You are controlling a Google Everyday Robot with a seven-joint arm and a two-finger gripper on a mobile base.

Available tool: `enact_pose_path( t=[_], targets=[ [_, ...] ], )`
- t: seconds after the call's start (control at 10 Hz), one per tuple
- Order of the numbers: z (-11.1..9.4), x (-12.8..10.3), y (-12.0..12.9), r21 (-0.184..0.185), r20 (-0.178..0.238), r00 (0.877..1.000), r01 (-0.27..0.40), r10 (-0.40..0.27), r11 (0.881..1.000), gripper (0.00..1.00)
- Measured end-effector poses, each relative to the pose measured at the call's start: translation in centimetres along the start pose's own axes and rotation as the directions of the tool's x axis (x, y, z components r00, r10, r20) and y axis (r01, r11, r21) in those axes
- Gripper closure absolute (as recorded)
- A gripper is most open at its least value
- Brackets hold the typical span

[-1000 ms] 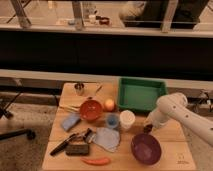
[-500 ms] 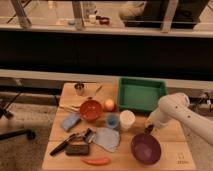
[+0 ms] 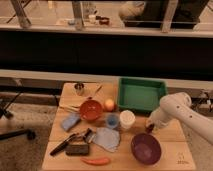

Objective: Place grapes in red bowl

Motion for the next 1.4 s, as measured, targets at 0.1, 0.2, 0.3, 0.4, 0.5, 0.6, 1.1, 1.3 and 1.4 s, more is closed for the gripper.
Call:
enact_pose_path(
  t=[0.1, 0.2, 0.3, 0.4, 0.5, 0.6, 1.1, 1.3, 1.4],
  targets=[
    [-0.2, 0.1, -0.1, 0.003, -0.002, 1.000, -0.003, 0.004, 1.000, 1.00],
    [-0.3, 0.2, -0.1, 0.007, -0.006, 1.000, -0.007, 0.008, 1.000, 1.00],
    [-0.5, 0.3, -0.1, 0.010, -0.010, 1.000, -0.012, 0.012, 1.000, 1.00],
    [-0.7, 0.3, -0.2, 0.016, -0.013, 1.000, -0.018, 0.018, 1.000, 1.00],
    [-1.0, 0.4, -0.3, 0.022, -0.017, 1.000, -0.024, 0.024, 0.999, 1.00],
    [-1.4, 0.5, -0.5, 0.030, -0.021, 0.999, -0.030, 0.031, 0.999, 1.00],
    [-3.0, 0.9, -1.1, 0.066, -0.042, 0.997, -0.060, 0.062, 0.996, 1.00],
    [-3.7, 1.0, -1.3, 0.079, -0.051, 0.996, -0.069, 0.073, 0.994, 1.00],
    [-4.1, 0.9, -1.4, 0.085, -0.052, 0.996, -0.071, 0.076, 0.994, 1.00]
  ],
)
